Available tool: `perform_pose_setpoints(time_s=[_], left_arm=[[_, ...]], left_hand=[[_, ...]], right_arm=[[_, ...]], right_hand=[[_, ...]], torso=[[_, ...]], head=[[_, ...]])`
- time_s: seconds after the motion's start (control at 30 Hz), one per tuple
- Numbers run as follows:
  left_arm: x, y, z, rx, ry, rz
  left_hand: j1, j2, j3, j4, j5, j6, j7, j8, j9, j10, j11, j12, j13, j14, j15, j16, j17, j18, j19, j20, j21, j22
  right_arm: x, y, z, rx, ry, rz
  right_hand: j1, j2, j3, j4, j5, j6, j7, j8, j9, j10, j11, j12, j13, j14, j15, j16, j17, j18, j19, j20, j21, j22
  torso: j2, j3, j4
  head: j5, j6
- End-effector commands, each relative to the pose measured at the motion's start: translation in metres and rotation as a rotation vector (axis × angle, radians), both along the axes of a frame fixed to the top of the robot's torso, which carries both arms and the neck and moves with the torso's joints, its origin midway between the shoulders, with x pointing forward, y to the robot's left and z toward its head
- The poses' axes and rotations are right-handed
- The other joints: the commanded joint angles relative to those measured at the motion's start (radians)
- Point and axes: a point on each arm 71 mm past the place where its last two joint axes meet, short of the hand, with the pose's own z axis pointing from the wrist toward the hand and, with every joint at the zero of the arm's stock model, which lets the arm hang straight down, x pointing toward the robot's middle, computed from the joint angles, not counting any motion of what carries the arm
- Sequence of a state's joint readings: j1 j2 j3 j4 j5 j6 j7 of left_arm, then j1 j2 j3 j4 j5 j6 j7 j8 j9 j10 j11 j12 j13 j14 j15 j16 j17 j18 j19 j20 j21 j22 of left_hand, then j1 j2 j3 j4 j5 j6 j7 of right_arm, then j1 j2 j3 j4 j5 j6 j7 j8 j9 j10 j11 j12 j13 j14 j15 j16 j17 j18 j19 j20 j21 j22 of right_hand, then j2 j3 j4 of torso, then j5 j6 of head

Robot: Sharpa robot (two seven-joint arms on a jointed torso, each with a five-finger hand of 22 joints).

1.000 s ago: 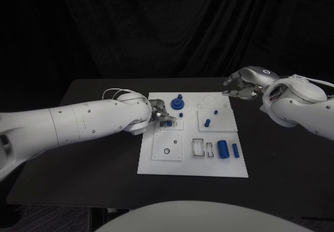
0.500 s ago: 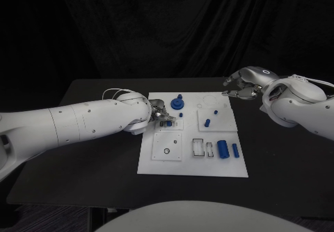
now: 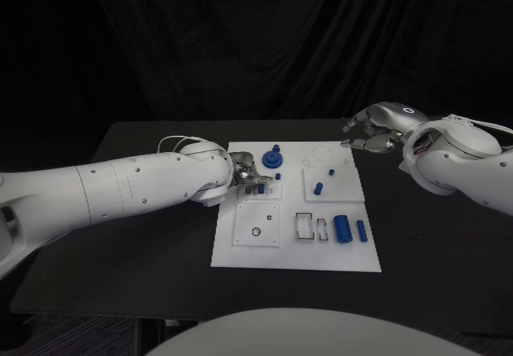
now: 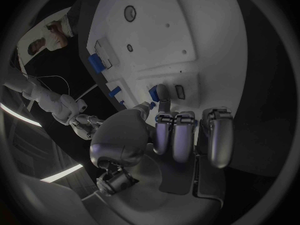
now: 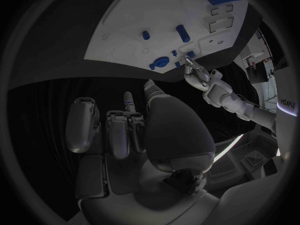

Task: Assemble the parts on the task board

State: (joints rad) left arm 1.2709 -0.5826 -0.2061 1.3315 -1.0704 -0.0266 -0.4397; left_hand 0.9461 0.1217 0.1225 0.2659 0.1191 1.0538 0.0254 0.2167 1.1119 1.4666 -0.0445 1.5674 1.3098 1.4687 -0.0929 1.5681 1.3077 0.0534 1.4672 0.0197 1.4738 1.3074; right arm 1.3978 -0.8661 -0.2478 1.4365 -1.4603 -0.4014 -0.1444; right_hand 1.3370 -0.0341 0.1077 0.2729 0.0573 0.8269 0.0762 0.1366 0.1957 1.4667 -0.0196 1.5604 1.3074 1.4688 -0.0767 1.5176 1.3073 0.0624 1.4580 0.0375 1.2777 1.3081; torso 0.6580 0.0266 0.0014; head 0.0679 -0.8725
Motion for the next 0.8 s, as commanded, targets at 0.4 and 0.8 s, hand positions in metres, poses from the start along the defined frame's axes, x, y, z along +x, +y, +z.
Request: perform_pose_setpoints(time_s=[0.4, 0.8], left_arm=[[0.0001, -0.0001, -0.0081, 0.011, 0.022, 0.006], [-0.0030, 0.0062, -0.0010, -0.068, -0.063, 0.036]], left_hand=[[0.054, 0.001, 0.011, -0.033, 0.027, 0.017, -0.003, 0.006, 0.021, 0.104, 0.000, 0.003, 0.261, 0.102, 0.002, 0.003, 0.263, -0.016, 0.014, 0.003, -0.006, 0.159], [0.081, -0.017, -0.010, -0.053, 0.039, 0.019, -0.020, 0.095, 0.162, 0.104, -0.016, 0.003, 0.261, 0.102, -0.013, 0.003, 0.263, -0.019, 0.025, -0.010, 0.001, 0.172]], right_arm=[[0.0000, -0.0031, -0.0031, 0.001, 0.021, -0.025], [-0.0012, -0.0062, -0.0046, 0.006, 0.026, -0.032]], right_hand=[[0.010, 0.001, 0.000, -0.002, 0.007, 0.008, 0.000, 0.000, -0.001, 0.086, 0.007, -0.004, 0.248, 0.084, 0.005, -0.005, 0.215, 0.002, -0.004, 0.002, -0.004, 0.177], [0.010, 0.002, 0.000, -0.002, 0.007, 0.009, 0.001, 0.000, -0.002, 0.085, 0.008, -0.005, 0.248, 0.084, 0.005, -0.006, 0.215, 0.002, -0.004, 0.002, -0.005, 0.176]], torso=[[0.000, -0.0009, -0.0002], [0.000, -0.0008, -0.0001]], head=[[0.001, 0.000], [-0.001, 0.000]])
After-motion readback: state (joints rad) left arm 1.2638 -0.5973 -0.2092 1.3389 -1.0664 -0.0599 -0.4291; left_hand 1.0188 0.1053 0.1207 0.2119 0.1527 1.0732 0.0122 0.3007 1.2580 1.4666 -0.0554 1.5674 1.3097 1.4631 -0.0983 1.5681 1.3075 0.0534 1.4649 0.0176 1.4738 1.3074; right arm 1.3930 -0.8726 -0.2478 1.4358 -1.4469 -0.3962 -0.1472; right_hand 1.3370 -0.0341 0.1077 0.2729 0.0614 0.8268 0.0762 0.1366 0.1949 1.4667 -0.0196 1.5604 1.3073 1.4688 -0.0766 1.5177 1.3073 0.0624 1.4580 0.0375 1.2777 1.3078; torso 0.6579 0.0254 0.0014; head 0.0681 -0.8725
